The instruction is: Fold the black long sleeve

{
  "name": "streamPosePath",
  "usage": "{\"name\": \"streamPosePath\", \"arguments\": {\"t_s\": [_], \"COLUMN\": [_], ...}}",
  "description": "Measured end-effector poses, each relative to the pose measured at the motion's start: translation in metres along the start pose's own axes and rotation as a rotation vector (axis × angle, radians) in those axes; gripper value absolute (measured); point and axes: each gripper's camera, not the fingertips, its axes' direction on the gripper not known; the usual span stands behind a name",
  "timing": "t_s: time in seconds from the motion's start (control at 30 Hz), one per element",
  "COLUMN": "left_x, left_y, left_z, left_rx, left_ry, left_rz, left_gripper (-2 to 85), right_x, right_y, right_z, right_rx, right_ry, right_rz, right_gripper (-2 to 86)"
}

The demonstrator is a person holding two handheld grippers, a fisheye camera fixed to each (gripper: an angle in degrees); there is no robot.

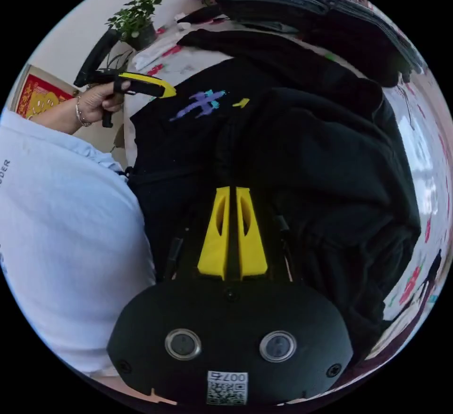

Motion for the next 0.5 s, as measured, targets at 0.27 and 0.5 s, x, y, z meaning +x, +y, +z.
{"name": "streamPosePath", "arguments": {"t_s": [0.27, 0.5], "left_x": [-0.012, -0.006], "left_y": [0.031, 0.078], "left_z": [0.02, 0.026], "left_rx": [-0.026, -0.028], "left_ry": [0.02, 0.045], "left_rz": [0.036, 0.065], "left_gripper": [7.9, 8.3], "right_x": [0.168, 0.101], "right_y": [0.067, 0.111], "right_z": [-0.344, -0.242], "right_rx": [0.781, 0.649], "right_ry": [0.699, 0.456], "right_rz": [0.771, 0.598], "right_gripper": [2.6, 7.7]}}
